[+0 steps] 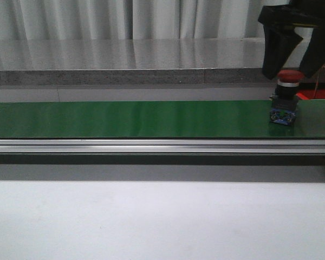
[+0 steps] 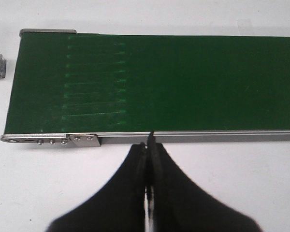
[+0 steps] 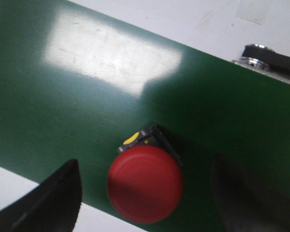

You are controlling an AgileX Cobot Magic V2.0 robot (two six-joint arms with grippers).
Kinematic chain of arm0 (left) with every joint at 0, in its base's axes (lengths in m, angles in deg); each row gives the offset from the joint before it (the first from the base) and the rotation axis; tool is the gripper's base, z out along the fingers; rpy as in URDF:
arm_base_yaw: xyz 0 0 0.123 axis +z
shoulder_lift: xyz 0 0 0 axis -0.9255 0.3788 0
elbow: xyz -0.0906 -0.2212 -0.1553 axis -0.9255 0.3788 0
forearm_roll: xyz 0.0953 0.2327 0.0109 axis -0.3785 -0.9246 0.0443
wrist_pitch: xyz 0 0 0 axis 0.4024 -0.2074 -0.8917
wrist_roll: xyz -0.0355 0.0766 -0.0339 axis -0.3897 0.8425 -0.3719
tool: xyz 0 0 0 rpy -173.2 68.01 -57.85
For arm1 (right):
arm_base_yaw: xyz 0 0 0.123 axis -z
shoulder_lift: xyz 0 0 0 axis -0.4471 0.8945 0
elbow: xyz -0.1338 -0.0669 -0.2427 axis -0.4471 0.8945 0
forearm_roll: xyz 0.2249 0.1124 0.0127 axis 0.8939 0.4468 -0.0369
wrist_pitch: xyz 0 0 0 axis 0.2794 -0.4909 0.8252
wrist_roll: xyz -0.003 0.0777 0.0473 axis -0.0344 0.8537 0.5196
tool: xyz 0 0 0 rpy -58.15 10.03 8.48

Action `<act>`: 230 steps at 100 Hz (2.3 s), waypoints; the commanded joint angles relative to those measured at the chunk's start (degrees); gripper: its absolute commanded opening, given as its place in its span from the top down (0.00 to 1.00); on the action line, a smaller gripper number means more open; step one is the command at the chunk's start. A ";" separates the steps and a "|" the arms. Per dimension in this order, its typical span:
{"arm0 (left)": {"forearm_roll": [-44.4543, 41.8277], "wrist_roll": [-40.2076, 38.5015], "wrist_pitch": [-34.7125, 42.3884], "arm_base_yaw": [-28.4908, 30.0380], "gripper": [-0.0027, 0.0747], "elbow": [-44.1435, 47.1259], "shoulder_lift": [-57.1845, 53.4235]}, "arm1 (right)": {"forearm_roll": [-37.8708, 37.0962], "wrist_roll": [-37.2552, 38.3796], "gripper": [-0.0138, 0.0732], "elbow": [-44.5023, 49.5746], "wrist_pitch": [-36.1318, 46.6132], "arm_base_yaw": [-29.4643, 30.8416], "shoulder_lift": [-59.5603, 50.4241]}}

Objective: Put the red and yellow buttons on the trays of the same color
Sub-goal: 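Move the right gripper onto the second red button on the belt, grasp, then carry the second red button into the red tray, release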

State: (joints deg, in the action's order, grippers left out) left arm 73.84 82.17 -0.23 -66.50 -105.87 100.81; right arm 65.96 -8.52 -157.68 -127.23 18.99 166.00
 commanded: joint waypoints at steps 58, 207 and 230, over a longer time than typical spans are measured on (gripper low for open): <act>1.21 -0.03 2.95 -0.41 0.99 -1.36 -0.70 | -2.02 1.30 0.77 -2.56 3.94 4.65 -3.13; 1.21 -0.03 2.95 -0.41 0.99 -1.36 -0.70 | 0.36 1.31 0.77 -40.20 0.02 21.86 28.78; 1.21 -0.03 2.95 -0.41 0.99 -1.36 -0.70 | 0.36 1.31 0.42 -40.20 0.05 22.22 29.55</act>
State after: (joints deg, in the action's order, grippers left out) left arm 73.84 82.17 -0.23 -66.50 -105.87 100.90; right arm 66.02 -7.12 -195.96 -128.92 40.75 199.58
